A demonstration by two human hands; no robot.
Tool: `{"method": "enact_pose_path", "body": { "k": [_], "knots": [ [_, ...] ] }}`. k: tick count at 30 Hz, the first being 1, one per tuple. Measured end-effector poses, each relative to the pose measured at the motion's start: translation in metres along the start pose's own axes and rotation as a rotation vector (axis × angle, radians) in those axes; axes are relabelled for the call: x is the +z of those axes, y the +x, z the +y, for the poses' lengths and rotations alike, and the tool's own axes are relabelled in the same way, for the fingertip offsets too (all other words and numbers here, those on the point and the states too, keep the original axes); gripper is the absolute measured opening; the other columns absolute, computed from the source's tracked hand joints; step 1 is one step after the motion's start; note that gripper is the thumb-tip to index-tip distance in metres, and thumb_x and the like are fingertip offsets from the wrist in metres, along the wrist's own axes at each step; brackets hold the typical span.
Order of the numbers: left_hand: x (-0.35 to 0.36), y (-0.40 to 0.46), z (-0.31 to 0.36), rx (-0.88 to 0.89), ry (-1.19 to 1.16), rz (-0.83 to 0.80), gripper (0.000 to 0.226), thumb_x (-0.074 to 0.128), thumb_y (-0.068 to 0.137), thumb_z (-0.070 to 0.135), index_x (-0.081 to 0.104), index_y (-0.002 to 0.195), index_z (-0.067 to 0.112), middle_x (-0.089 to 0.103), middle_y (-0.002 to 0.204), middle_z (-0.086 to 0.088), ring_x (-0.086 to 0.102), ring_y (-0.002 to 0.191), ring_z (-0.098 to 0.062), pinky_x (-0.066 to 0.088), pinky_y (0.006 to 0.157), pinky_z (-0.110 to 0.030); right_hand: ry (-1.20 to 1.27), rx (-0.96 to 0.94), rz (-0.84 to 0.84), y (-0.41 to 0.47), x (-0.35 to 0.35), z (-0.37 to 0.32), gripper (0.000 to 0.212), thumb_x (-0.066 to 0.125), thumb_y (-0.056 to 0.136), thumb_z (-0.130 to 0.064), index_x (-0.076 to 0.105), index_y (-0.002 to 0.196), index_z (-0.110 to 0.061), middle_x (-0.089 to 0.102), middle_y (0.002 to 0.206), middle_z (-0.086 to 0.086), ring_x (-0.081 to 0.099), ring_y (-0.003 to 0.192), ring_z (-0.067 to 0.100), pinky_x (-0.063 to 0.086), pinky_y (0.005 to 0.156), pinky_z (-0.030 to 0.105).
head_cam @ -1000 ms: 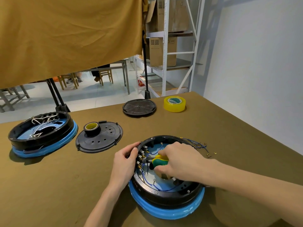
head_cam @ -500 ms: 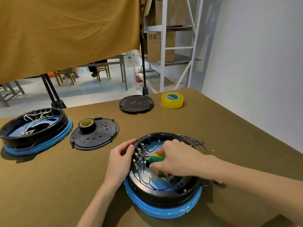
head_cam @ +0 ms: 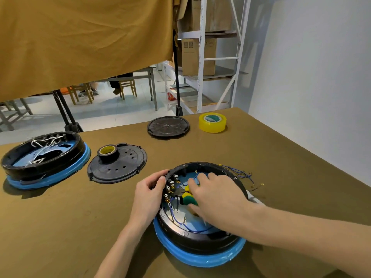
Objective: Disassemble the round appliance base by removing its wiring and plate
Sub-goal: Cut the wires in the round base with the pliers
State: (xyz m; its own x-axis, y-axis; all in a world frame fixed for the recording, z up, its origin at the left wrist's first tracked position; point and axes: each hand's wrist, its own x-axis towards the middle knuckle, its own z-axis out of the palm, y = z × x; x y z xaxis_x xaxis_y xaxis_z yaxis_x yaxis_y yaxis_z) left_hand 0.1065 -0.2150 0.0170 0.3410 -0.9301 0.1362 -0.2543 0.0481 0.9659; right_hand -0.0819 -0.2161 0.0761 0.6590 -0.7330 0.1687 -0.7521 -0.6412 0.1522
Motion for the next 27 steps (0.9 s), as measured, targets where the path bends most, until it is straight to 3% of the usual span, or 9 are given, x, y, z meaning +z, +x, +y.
{"method": "enact_pose_path", "body": {
  "k": [4, 8, 12, 15, 17, 20, 22, 25, 27],
  "knots": [
    [0.0, -0.001, -0.001, -0.013, 0.0, -0.012, 0.029, 0.053, 0.105, 0.016, 0.072, 0.128, 0.022, 0.073, 0.12, 0.005, 0.064, 0.117, -0.012, 0.053, 0.104, -0.042, 0.559, 0.222, -0.326, 0.013, -0.018, 0.025, 0.047, 0.065, 0.087, -0.064, 0.072, 0.09, -0.018, 0.06, 0.068, -0.005, 0.058, 0.064, 0.015, 0.043, 0.058, 0.03],
    [0.0, 0.0, -0.001, -0.009, -0.008, 0.0, 0.029, 0.054, 0.105, 0.015, 0.072, 0.126, 0.023, 0.073, 0.119, 0.006, 0.065, 0.116, -0.012, 0.054, 0.101, -0.036, 0.144, 0.069, -0.156, 0.009, -0.014, 0.012, 0.042, 0.056, 0.092, -0.061, 0.063, 0.102, -0.021, 0.053, 0.089, 0.0, 0.055, 0.083, 0.026, 0.039, 0.067, 0.034],
    [0.001, -0.001, -0.002, -0.012, -0.04, 0.0, 0.029, 0.053, 0.105, 0.014, 0.072, 0.126, 0.021, 0.074, 0.116, 0.005, 0.067, 0.113, -0.012, 0.056, 0.097, -0.033, -0.008, 0.014, -0.124, 0.015, -0.019, 0.003, 0.04, 0.054, 0.095, -0.058, 0.054, 0.102, -0.018, 0.039, 0.092, 0.003, 0.05, 0.087, 0.027, 0.032, 0.07, 0.037],
    [0.002, -0.002, -0.001, 0.006, -0.027, 0.0, 0.029, 0.053, 0.105, 0.015, 0.073, 0.124, 0.024, 0.073, 0.112, 0.013, 0.066, 0.103, 0.006, 0.051, 0.079, -0.008, -0.023, -0.011, -0.096, 0.021, -0.023, -0.003, 0.039, 0.056, 0.096, -0.055, 0.04, 0.088, -0.02, 0.037, 0.084, 0.003, 0.044, 0.079, 0.026, 0.03, 0.068, 0.037],
    [0.002, -0.003, -0.001, 0.012, -0.027, -0.004, 0.028, 0.053, 0.105, 0.014, 0.072, 0.123, 0.025, 0.071, 0.111, 0.017, 0.063, 0.098, 0.016, 0.047, 0.073, -0.001, -0.011, -0.018, -0.083, 0.023, -0.025, -0.005, 0.042, 0.056, 0.096, -0.055, 0.035, 0.083, -0.021, 0.033, 0.073, 0.0, 0.041, 0.072, 0.025, 0.028, 0.063, 0.036],
    [0.001, -0.002, -0.001, 0.012, -0.043, -0.006, 0.028, 0.053, 0.105, 0.013, 0.072, 0.121, 0.026, 0.073, 0.11, 0.013, 0.066, 0.096, 0.013, 0.048, 0.071, -0.003, -0.034, -0.009, -0.104, 0.023, -0.023, -0.006, 0.043, 0.055, 0.097, -0.054, 0.035, 0.08, -0.021, 0.028, 0.069, -0.001, 0.039, 0.067, 0.025, 0.026, 0.058, 0.034],
    [0.0, -0.001, -0.002, 0.008, -0.047, -0.01, 0.028, 0.053, 0.105, 0.013, 0.073, 0.122, 0.024, 0.075, 0.111, 0.01, 0.069, 0.099, 0.003, 0.052, 0.074, -0.009, -0.069, -0.013, -0.096, 0.021, -0.02, -0.008, 0.036, 0.054, 0.098, -0.052, 0.047, 0.086, -0.019, 0.031, 0.07, 0.0, 0.041, 0.066, 0.025, 0.025, 0.055, 0.033],
    [-0.002, -0.001, -0.003, 0.003, -0.038, -0.019, 0.028, 0.054, 0.105, 0.016, 0.073, 0.125, 0.024, 0.075, 0.112, 0.008, 0.07, 0.106, -0.006, 0.057, 0.086, -0.023, -0.124, -0.046, -0.049, 0.013, -0.011, -0.011, 0.041, 0.051, 0.101, -0.049, 0.06, 0.111, -0.011, 0.054, 0.092, 0.009, 0.058, 0.081, 0.03, 0.028, 0.058, 0.035],
    [-0.003, 0.0, -0.003, 0.002, -0.029, -0.021, 0.028, 0.054, 0.105, 0.017, 0.073, 0.125, 0.025, 0.075, 0.113, 0.01, 0.069, 0.107, -0.005, 0.057, 0.091, -0.027, -0.086, -0.012, -0.092, 0.01, -0.011, -0.007, 0.043, 0.05, 0.101, -0.052, 0.059, 0.111, -0.012, 0.058, 0.099, 0.01, 0.06, 0.085, 0.032, 0.032, 0.061, 0.036]
  ]
}}
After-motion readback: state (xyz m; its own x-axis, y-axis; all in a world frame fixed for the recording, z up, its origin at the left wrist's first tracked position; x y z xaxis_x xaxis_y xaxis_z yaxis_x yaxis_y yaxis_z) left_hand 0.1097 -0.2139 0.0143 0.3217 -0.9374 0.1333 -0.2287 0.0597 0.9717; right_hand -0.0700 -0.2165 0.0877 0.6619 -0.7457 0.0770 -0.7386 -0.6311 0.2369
